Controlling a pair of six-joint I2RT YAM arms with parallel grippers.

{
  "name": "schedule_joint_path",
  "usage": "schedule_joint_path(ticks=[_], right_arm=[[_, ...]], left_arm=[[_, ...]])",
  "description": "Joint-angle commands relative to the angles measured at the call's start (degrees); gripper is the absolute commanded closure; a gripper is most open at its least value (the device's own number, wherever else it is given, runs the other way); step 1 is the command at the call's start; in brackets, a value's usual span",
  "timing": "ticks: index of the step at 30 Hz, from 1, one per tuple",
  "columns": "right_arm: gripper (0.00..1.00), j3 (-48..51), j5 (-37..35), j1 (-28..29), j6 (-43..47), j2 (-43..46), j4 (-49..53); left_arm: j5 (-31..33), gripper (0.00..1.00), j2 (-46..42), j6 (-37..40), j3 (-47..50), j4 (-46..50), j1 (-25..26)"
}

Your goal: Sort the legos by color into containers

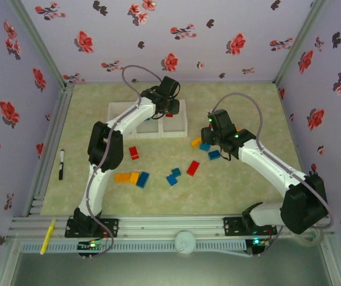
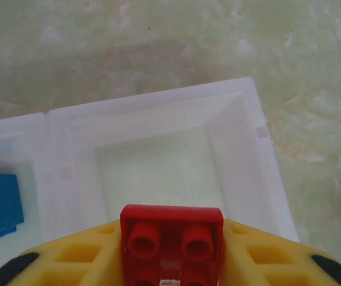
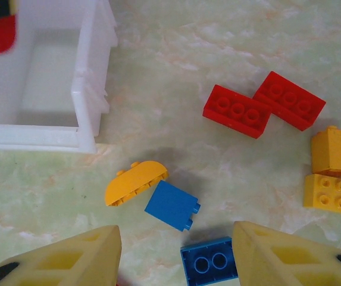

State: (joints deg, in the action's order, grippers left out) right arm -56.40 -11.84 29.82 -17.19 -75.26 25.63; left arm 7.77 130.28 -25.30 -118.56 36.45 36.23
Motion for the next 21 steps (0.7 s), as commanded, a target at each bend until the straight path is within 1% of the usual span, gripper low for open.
schedule_joint_path(ticks=[1,2,5,9,17,21], right_arm=[[0.48,0.57,-0.78,-0.72,-1.01,1.37,0.39],[0.48,0.57,-0.72,-0.88,-0.96,1.21,0.39],[0.47,0.5,-0.4,-1.26,-0.92,0.82,0.24],[0.48,-0.01,-0.04,-1.59,-0.76,0.39,0.3],[0.48,-0.46,0.94,-1.83,-0.82,-1.87,0.22],[0.48,-0.47,1.22,-2.03,-1.09,-3.16,0.06]], left_arm=[[-1.34,0.48,-0.26,0.72,-3.03,-0.21,0.08],[-1.56,0.46,-0.78,1.02,-2.99,-0.16,0.07],[-1.79,0.43,-3.33,2.28,-1.87,0.39,0.22],[-1.75,0.43,-10.12,4.3,4.0,0.17,0.66],[-0.69,0.43,-31.98,8.14,26.53,-3.54,0.86],[0.84,0.43,-42.13,9.13,35.28,-3.44,0.77]])
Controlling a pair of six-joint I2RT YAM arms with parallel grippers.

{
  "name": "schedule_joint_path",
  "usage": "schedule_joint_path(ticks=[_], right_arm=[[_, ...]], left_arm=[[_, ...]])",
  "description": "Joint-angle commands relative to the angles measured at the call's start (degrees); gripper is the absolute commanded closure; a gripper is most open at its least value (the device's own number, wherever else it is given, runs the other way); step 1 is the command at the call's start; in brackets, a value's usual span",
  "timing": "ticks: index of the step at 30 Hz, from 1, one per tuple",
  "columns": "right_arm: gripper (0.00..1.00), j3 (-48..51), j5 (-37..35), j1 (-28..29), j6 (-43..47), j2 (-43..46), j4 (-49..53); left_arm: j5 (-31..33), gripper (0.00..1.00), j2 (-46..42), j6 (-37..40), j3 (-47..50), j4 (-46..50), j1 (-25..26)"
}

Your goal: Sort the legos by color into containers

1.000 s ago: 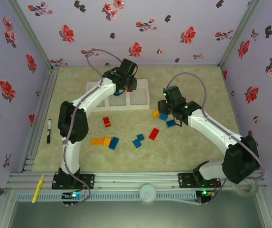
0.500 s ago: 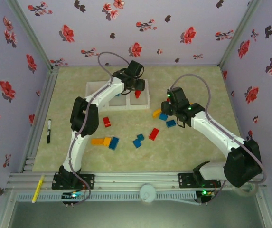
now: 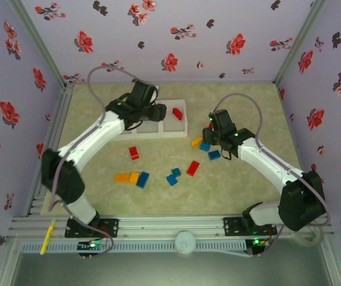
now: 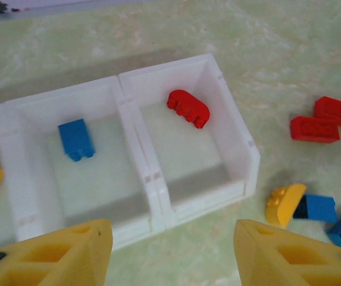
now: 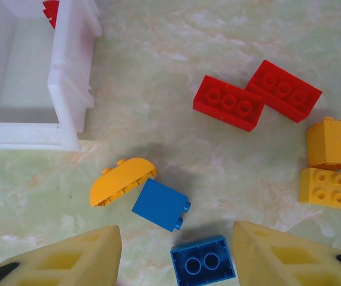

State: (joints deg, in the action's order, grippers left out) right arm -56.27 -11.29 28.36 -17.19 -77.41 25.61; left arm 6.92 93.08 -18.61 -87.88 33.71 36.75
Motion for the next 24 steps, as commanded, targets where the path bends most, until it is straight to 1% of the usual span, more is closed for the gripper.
schedule_joint_path(ticks=[1,3,7,10,16,24], right_arm=[[0.48,-0.65,0.65,-0.62,-1.17,-1.26,0.06],[0.48,-0.57,0.24,-0.93,-1.35,-1.74,0.15],[0.48,-0.24,-0.93,-3.04,-1.94,-2.2,0.88],[0.48,0.75,-0.51,-6.11,-2.04,-1.86,0.92],[0.48,1.0,0.68,-13.22,-0.97,-2.3,1.72],[0.5,-1.78,2.48,-21.85,1.18,-9.05,2.81]], left_arm=[[2.58,0.43,-7.7,2.16,6.97,-0.75,0.26],[4.86,0.42,-12.22,0.92,10.8,-0.75,0.16],[6.56,0.41,-19.18,1.11,17.49,-1.48,-0.12],[7.49,0.41,-21.13,1.18,18.75,-0.39,-0.54],[8.27,0.41,-23.43,2.16,20.68,-1.5,-0.54],[7.81,0.41,-26.13,3.03,22.37,-1.29,-0.54]])
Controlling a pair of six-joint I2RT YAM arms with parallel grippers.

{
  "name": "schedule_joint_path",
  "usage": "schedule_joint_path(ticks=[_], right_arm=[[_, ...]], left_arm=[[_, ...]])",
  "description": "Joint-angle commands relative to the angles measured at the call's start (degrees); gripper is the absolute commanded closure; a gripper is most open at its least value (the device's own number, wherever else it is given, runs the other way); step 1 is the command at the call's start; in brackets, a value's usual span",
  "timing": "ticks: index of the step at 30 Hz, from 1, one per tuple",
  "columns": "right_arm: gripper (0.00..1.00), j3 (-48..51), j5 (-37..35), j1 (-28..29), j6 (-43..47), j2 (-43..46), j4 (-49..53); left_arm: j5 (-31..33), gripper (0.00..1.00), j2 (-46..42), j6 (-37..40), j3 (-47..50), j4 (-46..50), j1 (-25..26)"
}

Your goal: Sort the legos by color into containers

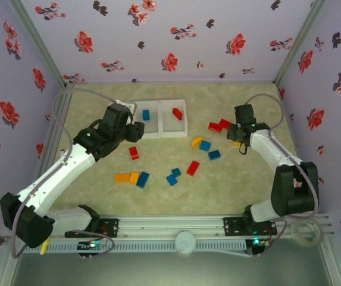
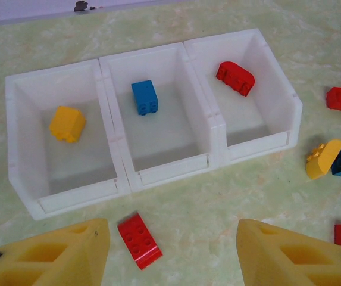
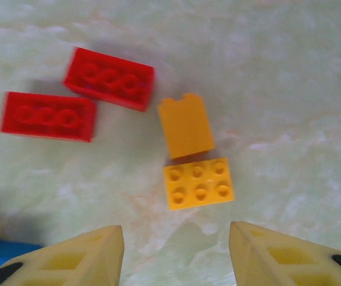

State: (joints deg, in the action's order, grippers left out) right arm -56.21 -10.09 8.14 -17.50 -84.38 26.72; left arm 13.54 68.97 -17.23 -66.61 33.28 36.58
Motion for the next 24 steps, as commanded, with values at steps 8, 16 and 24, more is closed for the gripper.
schedule_joint_path(ticks=[8,16,24], right_arm=[[0.5,-8.13,2.78,-4.01,3.41,-11.59,0.9],[0.5,-14.9,4.11,-4.58,4.91,-20.84,2.24],[0.53,-16.04,4.38,-4.8,5.24,-23.29,2.11]], left_arm=[[1.26,0.41,-3.69,1.95,1.66,0.39,-0.37],[1.92,0.41,-5.23,2.2,2.27,1.01,-0.37],[2.98,0.41,-5.78,2.56,2.53,1.55,-0.37]])
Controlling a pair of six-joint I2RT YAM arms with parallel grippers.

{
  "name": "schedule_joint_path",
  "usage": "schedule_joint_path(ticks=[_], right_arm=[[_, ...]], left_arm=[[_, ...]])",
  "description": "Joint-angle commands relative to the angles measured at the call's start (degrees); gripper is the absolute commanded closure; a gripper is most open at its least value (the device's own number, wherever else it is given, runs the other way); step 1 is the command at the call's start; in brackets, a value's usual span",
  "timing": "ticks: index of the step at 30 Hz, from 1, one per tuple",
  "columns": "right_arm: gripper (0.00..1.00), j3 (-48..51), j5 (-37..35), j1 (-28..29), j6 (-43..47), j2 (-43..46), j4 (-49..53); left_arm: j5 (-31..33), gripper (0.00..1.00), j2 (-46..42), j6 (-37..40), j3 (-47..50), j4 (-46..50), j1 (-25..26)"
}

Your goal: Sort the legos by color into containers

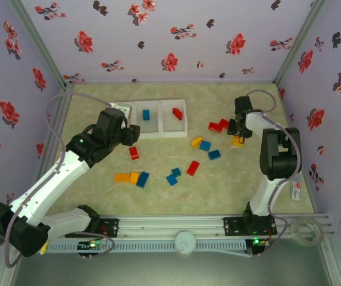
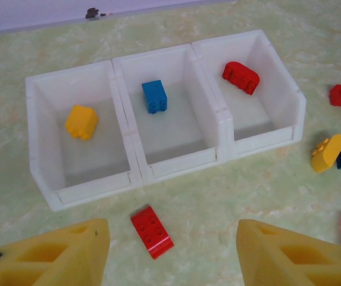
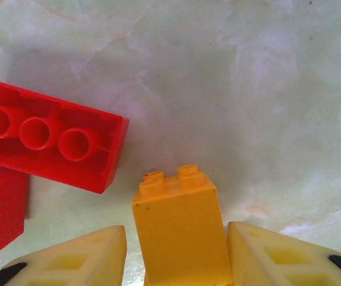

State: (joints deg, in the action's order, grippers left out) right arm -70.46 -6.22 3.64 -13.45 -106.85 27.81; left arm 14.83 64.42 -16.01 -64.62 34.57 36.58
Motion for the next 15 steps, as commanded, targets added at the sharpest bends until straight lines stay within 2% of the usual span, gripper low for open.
schedule_joint_path(ticks=[1,5,9,15], right_arm=[[0.54,-1.79,0.55,-0.3,1.24,-0.95,1.09],[0.58,-2.04,0.59,-0.39,1.76,-1.23,1.49],[0.67,-2.4,0.67,-0.47,2.2,-1.42,1.9],[0.7,-3.36,2.01,-0.39,2.55,-0.55,3.0]], left_arm=[[1.68,0.41,-1.16,1.33,0.59,0.26,-0.36],[1.61,0.41,-0.63,1.55,0.42,0.07,-0.37],[1.64,0.42,-0.26,1.68,0.11,0.15,-0.37],[1.62,0.42,-0.45,2.03,-0.59,0.48,-0.37]])
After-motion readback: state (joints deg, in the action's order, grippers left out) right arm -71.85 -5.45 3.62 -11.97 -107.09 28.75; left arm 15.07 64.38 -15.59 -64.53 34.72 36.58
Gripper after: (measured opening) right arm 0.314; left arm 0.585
